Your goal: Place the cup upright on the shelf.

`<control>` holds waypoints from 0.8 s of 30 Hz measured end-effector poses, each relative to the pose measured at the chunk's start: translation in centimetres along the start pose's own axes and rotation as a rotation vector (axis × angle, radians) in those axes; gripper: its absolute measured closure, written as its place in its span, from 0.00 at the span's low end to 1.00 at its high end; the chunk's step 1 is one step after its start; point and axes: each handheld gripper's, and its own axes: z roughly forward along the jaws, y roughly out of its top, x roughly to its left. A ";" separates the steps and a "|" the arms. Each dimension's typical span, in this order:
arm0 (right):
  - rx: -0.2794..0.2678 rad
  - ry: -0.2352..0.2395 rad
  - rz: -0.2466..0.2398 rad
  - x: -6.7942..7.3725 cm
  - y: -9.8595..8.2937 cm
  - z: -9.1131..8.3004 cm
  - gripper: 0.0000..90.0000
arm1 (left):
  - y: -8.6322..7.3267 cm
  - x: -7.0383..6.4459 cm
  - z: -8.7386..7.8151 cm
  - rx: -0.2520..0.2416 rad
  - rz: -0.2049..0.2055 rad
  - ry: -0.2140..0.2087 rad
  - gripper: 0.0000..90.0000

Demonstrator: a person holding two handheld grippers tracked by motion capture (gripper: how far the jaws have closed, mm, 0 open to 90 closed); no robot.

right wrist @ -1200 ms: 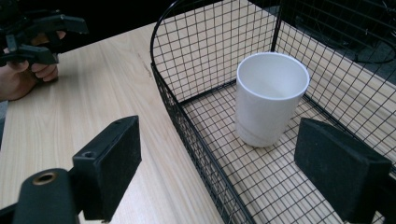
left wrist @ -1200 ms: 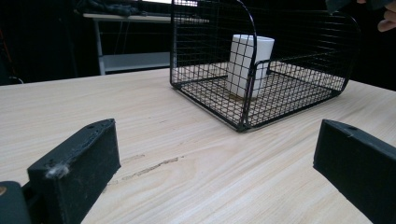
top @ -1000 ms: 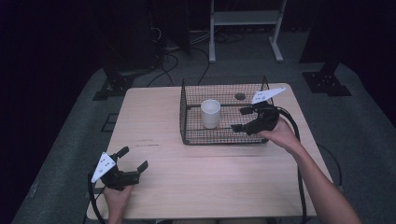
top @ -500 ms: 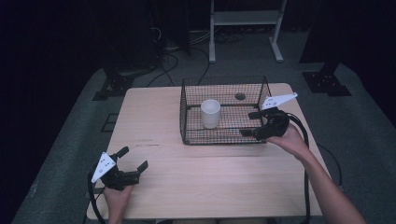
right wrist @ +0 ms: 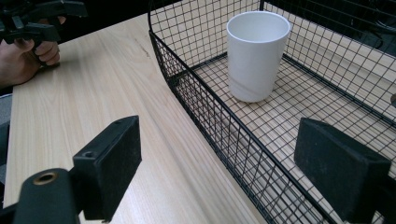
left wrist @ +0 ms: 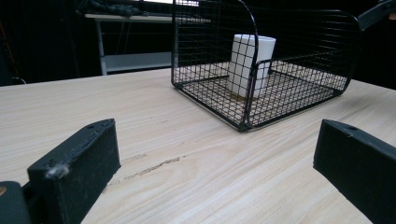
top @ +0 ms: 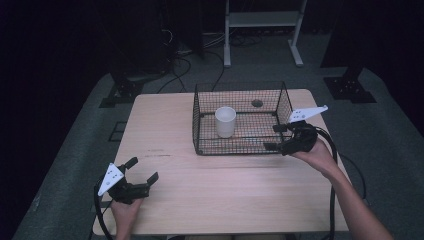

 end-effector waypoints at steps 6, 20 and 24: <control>-0.004 -0.004 0.013 0.0 -1.0 -0.5 0.16 | 0.0 0.0 0.0 0.001 0.001 0.000 0.00; -0.011 -0.006 0.039 0.2 -3.2 -1.3 0.16 | 0.0 0.0 0.0 0.001 0.003 0.001 0.00; -0.011 -0.012 0.043 0.2 -3.8 -1.7 0.16 | 0.0 0.0 0.0 0.001 0.000 0.002 0.00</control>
